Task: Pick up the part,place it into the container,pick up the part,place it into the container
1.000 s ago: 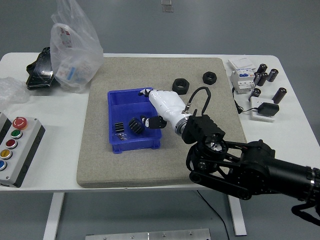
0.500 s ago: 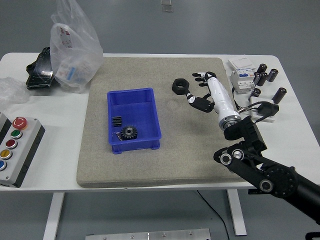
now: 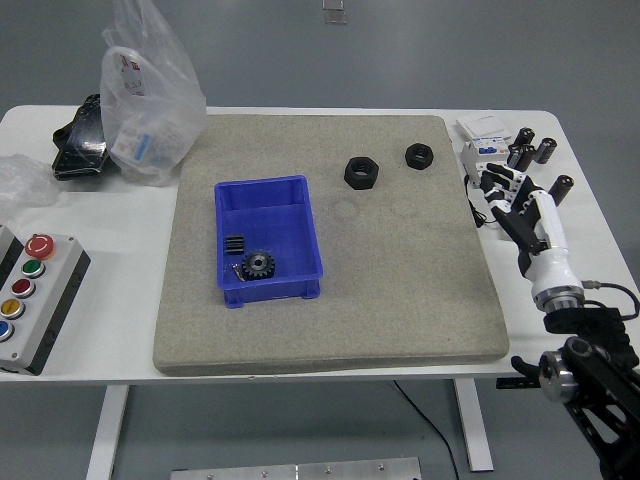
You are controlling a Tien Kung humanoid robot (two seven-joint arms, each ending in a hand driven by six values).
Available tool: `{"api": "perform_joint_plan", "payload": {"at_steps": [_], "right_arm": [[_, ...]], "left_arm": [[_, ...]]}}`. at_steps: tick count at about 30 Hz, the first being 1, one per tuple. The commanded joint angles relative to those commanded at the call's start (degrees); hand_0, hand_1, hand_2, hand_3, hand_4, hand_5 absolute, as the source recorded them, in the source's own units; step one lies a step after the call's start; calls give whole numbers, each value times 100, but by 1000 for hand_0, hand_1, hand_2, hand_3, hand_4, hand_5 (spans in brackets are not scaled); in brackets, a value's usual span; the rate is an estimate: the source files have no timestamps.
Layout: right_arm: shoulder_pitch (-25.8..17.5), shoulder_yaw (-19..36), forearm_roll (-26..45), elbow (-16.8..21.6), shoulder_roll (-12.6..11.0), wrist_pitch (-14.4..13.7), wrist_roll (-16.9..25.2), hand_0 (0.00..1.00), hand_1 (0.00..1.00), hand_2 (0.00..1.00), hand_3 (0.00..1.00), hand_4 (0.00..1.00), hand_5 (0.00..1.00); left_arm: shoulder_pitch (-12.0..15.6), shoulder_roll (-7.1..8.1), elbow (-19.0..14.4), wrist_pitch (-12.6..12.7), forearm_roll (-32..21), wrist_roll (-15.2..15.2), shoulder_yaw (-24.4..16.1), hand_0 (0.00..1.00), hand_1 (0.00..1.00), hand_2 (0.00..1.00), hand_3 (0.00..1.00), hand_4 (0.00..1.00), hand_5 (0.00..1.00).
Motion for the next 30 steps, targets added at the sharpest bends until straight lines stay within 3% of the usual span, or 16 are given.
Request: {"api": "perform_joint_plan", "payload": {"at_steps": [6,12,18,30], "right_arm": [[-518,187,885,-130,53,36,631,784,723,726,693,744,537],[-191,-61,1081,-355,-70,-253,663,776,719,716,685,739,555],[105,-149,1124,-451,20,-445,810,767,708,705,679,736,551],[115,-97,1527,-525,112,-441,1101,732,681,677,672,728,531]], "left_arm": [[22,-42,0,2,-3,-2,12,626,550,511,608,645,346],[-32,-73,0,-22,-87,-43,136,626,549,512,609,659,350],[-64,-71,0,-40,-267,-119,330,626,550,512,610,668,348],[-76,-57,0,-39,-164,-87,204,625,546,509,610,672,348]]}}
